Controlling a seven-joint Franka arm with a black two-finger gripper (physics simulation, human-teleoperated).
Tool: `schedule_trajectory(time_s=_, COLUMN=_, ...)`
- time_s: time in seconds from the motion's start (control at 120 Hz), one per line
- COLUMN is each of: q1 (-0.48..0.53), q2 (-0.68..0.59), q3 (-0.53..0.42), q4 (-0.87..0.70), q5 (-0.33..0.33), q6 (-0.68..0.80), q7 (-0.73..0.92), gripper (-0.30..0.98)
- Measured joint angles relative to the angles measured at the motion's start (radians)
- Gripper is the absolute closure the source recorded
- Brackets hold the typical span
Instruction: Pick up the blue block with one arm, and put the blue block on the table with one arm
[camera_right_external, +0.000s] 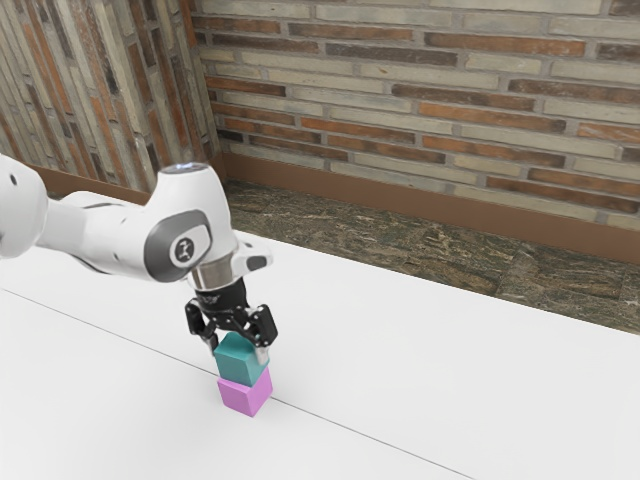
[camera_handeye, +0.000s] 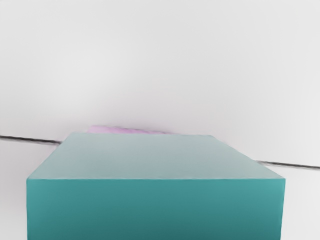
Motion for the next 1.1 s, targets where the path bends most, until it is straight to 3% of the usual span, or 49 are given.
schedule_trajectory(time_s=0.2, q1=-0.001, q2=0.017, q3=0.005, q4=0.0, q5=0.003, q6=0.025, q7=-0.005, gripper=0.02)
schedule_trajectory(time_s=0.325, q1=0.002, q2=0.022, q3=0.006, q4=0.0, q5=0.004, q6=0.031, q7=-0.01, gripper=0.26)
schedule_trajectory(time_s=0.458, q1=0.003, q2=-0.006, q3=0.005, q4=0.001, q5=0.024, q6=0.027, q7=-0.022, gripper=0.37)
schedule_trajectory(time_s=0.583, q1=-0.006, q2=-0.091, q3=0.013, q4=0.059, q5=0.088, q6=-0.025, q7=-0.035, gripper=0.37)
schedule_trajectory(time_s=0.717, q1=-0.018, q2=-0.097, q3=0.122, q4=0.173, q5=0.135, q6=-0.133, q7=-0.027, gripper=0.34)
schedule_trajectory(time_s=0.85, q1=0.038, q2=-0.021, q3=0.235, q4=0.184, q5=0.149, q6=-0.183, q7=0.005, gripper=0.34)
schedule_trajectory(time_s=0.95, q1=0.125, q2=0.057, q3=0.242, q4=0.184, q5=0.148, q6=-0.167, q7=0.035, gripper=0.33)
schedule_trajectory(time_s=1.1, q1=0.056, q2=0.149, q3=0.238, q4=0.184, q5=0.136, q6=-0.104, q7=0.077, gripper=0.34)
